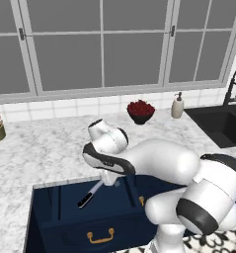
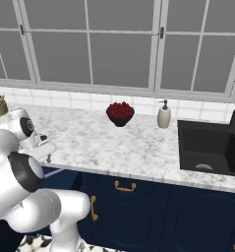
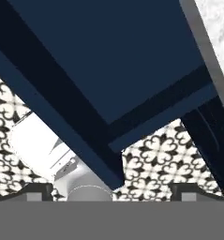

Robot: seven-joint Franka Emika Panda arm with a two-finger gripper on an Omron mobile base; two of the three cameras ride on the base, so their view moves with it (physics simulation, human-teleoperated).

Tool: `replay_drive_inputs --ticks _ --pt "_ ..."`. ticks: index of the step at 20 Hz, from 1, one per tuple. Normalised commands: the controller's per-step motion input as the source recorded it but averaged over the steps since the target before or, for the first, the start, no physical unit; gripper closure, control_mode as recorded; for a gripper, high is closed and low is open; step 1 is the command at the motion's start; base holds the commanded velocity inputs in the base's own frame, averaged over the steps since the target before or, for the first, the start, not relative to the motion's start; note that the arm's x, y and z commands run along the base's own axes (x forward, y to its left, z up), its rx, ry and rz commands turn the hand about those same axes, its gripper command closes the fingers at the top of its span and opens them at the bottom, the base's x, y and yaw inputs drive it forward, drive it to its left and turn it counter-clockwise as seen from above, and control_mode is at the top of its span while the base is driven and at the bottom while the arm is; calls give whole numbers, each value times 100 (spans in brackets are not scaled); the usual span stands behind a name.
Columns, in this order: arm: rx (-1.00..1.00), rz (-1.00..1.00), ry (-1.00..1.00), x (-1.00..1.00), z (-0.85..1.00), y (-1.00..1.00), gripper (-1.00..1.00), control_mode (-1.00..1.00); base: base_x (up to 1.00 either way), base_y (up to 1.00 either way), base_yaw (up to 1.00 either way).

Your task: Pick up the knife from the drawer and place it on the cutting board. Then place the meat from the plate to the cutting board.

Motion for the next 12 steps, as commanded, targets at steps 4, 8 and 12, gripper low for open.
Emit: replay_drive_inputs --ticks 4,8,12 --pt "0 20 1 -42 -90 41 -100 -100 0 0 0" --pt "0 9 2 1 -89 26 -100 -100 0 0 0" --pt "0 2 0 26 -50 23 -100 -100 0 0 0"
